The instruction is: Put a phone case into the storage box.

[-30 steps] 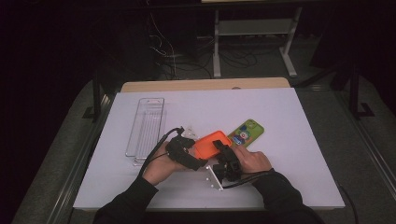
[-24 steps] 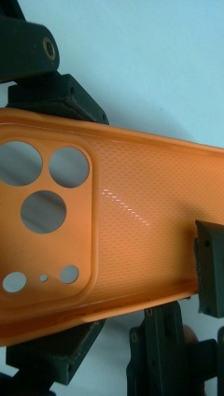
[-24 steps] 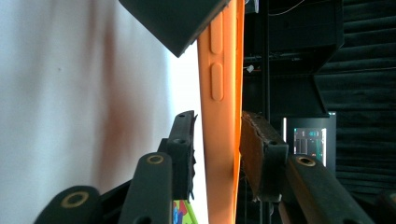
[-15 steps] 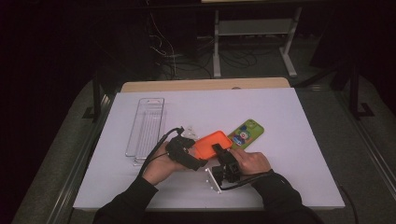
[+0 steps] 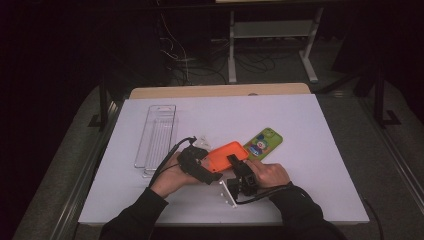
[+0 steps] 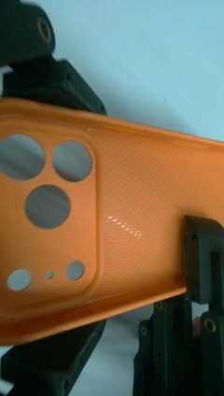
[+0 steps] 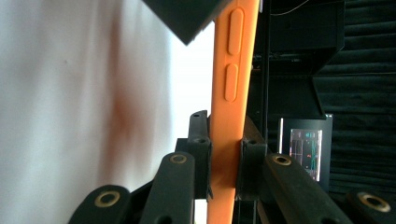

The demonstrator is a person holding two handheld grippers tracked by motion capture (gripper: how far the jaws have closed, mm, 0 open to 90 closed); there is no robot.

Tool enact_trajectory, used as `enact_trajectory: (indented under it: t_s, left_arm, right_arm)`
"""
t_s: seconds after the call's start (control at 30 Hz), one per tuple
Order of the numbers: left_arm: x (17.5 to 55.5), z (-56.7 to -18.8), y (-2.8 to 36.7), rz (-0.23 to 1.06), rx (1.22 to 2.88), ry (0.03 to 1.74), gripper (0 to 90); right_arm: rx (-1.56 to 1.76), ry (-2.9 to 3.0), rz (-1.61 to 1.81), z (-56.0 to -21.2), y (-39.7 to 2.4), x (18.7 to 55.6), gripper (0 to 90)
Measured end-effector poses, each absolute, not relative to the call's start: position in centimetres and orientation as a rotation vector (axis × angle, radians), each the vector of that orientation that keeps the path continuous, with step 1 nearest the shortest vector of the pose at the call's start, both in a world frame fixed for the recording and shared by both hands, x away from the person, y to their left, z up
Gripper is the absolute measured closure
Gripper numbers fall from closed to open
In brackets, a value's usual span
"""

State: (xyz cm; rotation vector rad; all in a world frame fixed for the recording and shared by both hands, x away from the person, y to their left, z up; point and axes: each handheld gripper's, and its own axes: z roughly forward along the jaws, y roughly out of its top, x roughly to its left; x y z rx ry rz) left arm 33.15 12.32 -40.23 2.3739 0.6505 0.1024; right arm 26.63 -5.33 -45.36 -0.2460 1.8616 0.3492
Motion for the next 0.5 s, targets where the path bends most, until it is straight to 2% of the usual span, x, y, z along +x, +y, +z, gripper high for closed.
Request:
enact_trajectory:
  t_s: [0.03,0.2,0.5]
  left_arm:
    - [33.0,-40.2,12.2,0.086,2.336,0.675,5.9]
    - [33.2,-39.7,12.9,0.097,2.363,0.638,0.9]
    - [33.4,-39.5,13.7,0.117,2.346,0.649,0.6]
  right_arm:
    - [-0.245,1.864,0.342,-45.3,-5.4,26.7,77.5]
    - [-0.218,1.86,0.335,-44.9,-6.0,27.1,77.5]
    - [-0.141,1.889,0.354,-43.8,-7.4,27.8,77.5]
